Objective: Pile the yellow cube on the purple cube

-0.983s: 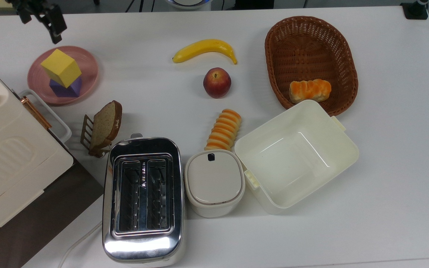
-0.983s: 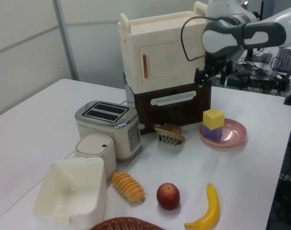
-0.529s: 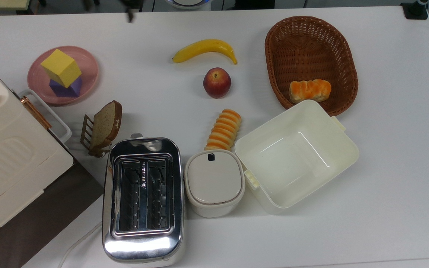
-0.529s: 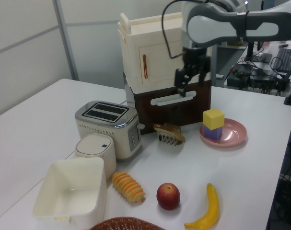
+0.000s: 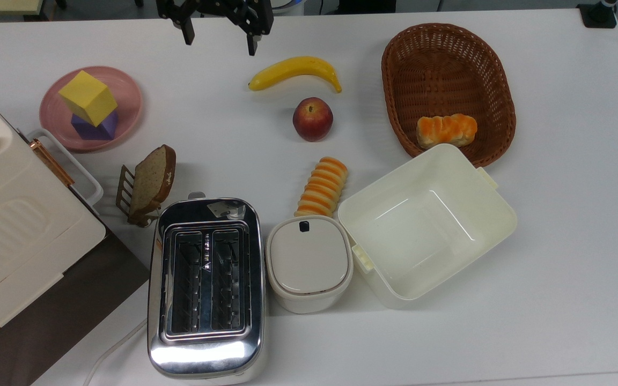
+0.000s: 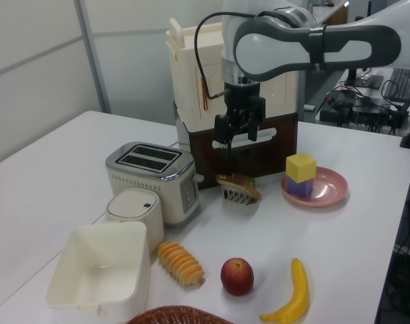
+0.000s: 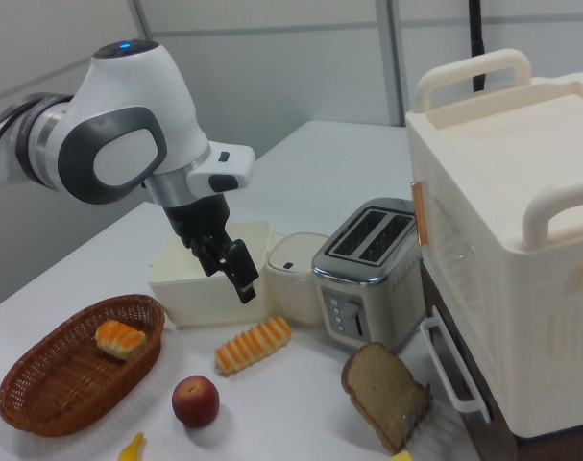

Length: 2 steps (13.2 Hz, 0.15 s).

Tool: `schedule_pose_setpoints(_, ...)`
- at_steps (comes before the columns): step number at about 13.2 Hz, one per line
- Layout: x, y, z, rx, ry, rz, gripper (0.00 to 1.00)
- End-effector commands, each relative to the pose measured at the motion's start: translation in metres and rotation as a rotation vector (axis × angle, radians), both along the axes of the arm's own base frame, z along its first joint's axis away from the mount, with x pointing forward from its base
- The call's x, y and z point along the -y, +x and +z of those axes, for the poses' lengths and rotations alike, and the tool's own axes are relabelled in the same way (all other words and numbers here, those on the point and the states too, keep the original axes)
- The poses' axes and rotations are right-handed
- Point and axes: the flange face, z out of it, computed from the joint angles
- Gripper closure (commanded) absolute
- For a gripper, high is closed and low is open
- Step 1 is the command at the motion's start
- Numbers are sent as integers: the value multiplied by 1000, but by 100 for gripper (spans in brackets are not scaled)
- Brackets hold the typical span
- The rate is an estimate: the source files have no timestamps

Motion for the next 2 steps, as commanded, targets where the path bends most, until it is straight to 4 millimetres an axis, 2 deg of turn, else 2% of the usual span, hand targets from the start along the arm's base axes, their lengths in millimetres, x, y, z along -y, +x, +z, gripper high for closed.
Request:
schedule_pose_setpoints(1, -7, 3, 1, -9, 20, 3, 0)
schedule_pose_setpoints(2, -7, 4, -1, -11, 20, 3, 0)
